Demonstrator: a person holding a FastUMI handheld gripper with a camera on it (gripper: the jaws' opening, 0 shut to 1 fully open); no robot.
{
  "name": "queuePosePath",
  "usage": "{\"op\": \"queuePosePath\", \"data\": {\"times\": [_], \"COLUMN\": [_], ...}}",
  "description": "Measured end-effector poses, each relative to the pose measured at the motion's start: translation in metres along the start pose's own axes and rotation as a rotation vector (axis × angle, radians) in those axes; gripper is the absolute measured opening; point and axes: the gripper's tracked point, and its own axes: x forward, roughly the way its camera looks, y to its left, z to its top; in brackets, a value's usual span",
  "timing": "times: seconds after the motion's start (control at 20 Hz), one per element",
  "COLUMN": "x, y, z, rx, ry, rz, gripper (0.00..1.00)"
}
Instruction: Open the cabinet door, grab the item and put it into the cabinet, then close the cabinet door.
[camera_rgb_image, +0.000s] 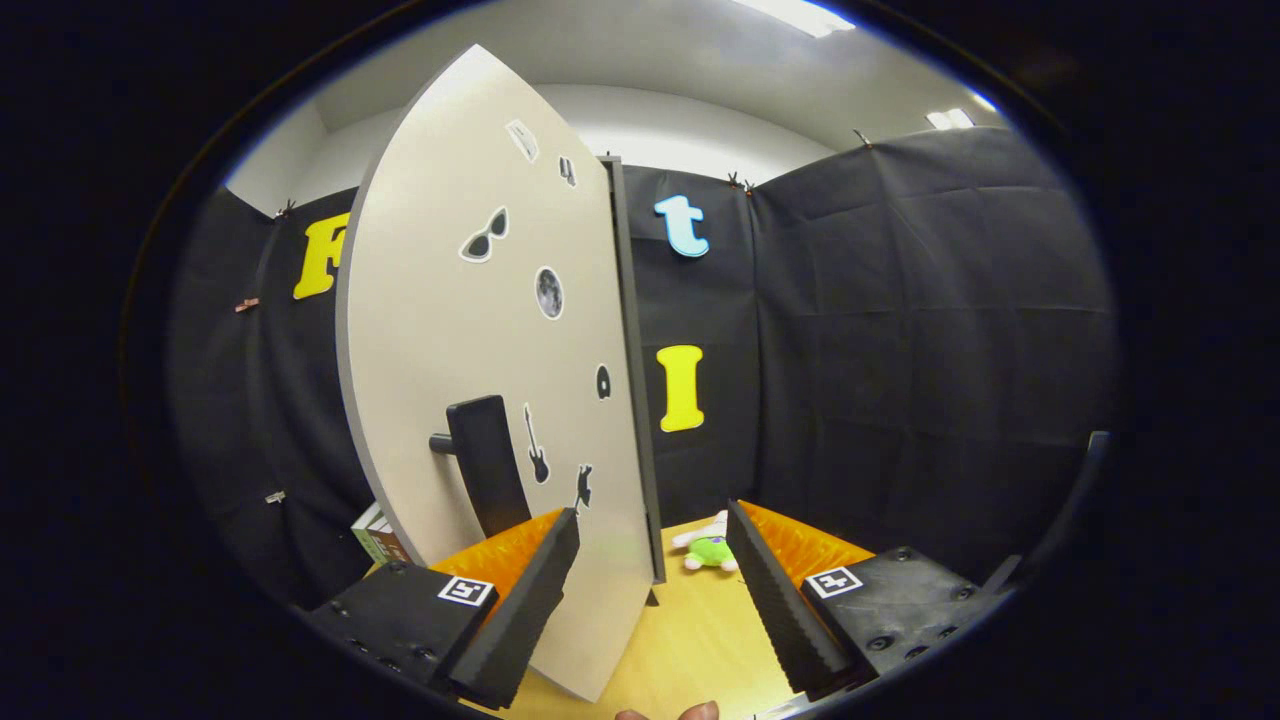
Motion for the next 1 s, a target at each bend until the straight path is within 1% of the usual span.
{"op": "queuePosePath", "data": {"times": [0.25,0.55,0.65,1.0], "x": [0.015,0.015,0.014,0.014], "y": [0.051,0.075,0.078,0.066], "z": [-0.007,-0.014,-0.017,-0.017], "rx": [-0.035,-0.046,-0.054,-0.064], "ry": [0.016,0.031,0.036,0.032], "rz": [0.088,0.153,0.157,0.135], "gripper": [0.97,0.97,0.97,0.97]}}
